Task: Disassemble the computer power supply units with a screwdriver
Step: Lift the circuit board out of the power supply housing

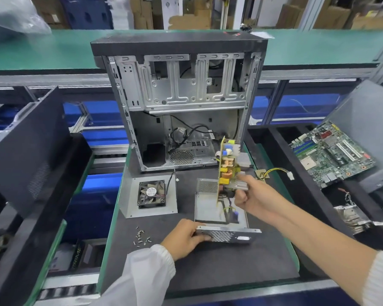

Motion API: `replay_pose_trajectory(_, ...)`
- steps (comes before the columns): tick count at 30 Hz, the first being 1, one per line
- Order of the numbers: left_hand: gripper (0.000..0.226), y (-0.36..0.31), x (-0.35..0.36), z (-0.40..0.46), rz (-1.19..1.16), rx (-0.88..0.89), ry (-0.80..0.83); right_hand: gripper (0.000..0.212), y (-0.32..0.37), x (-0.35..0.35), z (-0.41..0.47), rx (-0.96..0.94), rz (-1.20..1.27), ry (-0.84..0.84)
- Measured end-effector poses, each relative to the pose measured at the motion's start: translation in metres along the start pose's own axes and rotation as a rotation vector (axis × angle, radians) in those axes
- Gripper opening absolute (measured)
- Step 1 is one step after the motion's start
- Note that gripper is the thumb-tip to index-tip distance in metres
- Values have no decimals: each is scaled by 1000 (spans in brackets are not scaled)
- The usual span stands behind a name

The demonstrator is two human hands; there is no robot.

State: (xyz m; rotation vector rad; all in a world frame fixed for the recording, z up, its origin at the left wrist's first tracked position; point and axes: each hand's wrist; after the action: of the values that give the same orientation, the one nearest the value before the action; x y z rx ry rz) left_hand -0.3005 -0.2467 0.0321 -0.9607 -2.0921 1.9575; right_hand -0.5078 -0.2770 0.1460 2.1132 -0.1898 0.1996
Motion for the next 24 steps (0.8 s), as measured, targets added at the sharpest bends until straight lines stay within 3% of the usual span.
replay_pose_trajectory(4,20,4,-1,-3,-45,21,-52,10,28,-15,-5,-67,-93,20)
replay_pose_trajectory(14,26,-23,-26,32,-189,43,-189,34,45,-50,-37,-256,-796,-104)
replay_pose_trajectory(17,30,-22,-31,42,-105,17,-189,36,38,-50,-46,-337,-888,-140)
replay_pose_trajectory(24,12,-12,-19,41,-40,-17,-258,27,43,-56,-66,-459,-1034,-191)
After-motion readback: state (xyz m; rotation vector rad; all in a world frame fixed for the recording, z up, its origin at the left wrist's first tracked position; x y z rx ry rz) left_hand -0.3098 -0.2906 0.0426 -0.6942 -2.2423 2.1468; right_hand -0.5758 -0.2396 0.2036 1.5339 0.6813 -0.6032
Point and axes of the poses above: each hand's wrist, its own z-axis towards the middle knuckle, its own x-axis out of the palm, y = z × x, and after that the axes turned 10 degrees about -z, right-handed
